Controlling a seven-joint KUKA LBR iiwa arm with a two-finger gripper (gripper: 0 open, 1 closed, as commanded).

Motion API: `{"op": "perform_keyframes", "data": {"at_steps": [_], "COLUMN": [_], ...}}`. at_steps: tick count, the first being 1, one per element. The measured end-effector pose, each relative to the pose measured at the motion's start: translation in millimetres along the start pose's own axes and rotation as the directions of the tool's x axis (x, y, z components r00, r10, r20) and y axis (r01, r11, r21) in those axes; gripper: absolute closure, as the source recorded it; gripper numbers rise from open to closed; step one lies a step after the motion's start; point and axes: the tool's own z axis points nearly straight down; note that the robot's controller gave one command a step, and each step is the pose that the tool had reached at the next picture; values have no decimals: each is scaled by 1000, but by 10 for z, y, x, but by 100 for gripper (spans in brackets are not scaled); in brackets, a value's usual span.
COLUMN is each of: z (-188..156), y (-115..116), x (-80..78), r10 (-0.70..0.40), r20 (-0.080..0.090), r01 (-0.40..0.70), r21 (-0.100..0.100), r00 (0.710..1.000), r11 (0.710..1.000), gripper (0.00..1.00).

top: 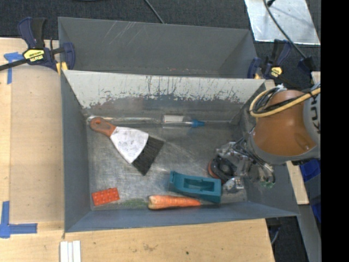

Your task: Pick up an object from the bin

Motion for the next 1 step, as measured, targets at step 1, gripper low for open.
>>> {"op": "perform_keyframes", "data": {"at_steps": [1], "z": [20], "y": [37], "x": [48], "r10": [36], "r20": [-13], "r01": [-36], "r21": [-4], "r00": [999], "r11": [999], "gripper": [0]}}
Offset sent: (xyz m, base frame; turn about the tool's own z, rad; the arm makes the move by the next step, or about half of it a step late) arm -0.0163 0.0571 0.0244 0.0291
